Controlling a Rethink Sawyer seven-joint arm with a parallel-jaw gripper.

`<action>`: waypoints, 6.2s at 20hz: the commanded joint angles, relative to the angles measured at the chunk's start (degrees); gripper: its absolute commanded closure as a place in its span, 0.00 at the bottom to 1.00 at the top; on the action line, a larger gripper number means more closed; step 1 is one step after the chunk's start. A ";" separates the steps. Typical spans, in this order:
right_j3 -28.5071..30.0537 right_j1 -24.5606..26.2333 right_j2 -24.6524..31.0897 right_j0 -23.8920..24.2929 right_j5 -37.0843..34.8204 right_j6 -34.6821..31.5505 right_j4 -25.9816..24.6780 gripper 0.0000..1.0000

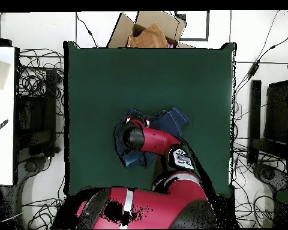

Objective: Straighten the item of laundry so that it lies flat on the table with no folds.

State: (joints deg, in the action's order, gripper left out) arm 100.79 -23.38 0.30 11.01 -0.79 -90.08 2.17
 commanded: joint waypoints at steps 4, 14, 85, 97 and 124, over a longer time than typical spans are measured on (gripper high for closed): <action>-2.54 7.46 1.51 1.40 4.05 -9.01 -1.72 0.00; -2.44 8.66 2.93 2.60 6.13 -9.31 -2.45 0.00; -22.31 -4.28 2.78 -3.58 -30.20 -5.64 -0.16 1.00; -27.27 -4.22 1.89 -5.42 -36.23 -7.68 0.59 1.00; -9.74 -12.90 12.70 24.72 -32.56 14.09 -11.11 1.00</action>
State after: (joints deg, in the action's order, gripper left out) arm 82.77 -33.46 5.05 32.20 -34.10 -90.08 -3.83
